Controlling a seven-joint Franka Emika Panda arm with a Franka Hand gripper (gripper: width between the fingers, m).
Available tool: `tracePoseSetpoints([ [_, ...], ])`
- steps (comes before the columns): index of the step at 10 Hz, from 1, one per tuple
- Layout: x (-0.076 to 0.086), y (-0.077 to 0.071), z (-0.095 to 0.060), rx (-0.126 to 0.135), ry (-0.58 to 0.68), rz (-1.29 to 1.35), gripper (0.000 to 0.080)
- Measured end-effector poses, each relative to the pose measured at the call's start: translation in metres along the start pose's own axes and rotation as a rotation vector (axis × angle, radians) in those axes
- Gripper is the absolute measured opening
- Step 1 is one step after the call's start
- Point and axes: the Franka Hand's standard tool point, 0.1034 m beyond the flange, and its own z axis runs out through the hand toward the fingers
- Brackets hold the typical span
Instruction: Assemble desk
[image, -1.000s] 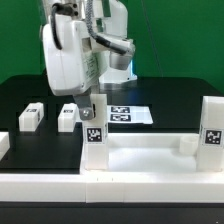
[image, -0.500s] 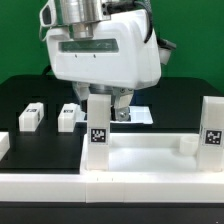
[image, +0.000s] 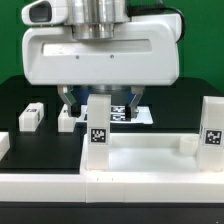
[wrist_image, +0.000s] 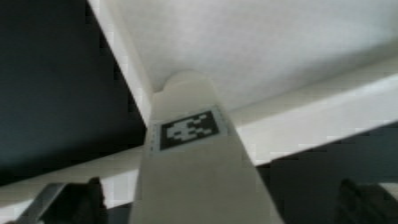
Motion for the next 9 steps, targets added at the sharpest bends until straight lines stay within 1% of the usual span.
tracePoseSetpoints([
  [1,0.0002,0.0000,-0.0003,-0.001,0.001,0.047,0.0649],
  [2,0.0003,0.0003,-0.0002,-0.001,0.001,0.045,0.0507],
  [3,0.0002,0.0003,0.0000,-0.001,0.001,0.056,0.0507],
  [4,0.0001,0.0025,0.0002,-0.004,0.001,0.140,0.0322],
  [5,-0.0001,0.0047,0.0005,-0.006,0.000,0.225,0.0293],
  [6,-0.0001,0.0046,0.0006,-0.006,0.000,0.282,0.0293],
  [8,-0.0005,0.0039,0.0004,-0.009,0.002,0.567,0.0293],
  [9,-0.0022,0.0027,0.0003,-0.009,-0.012,0.775,0.0293],
])
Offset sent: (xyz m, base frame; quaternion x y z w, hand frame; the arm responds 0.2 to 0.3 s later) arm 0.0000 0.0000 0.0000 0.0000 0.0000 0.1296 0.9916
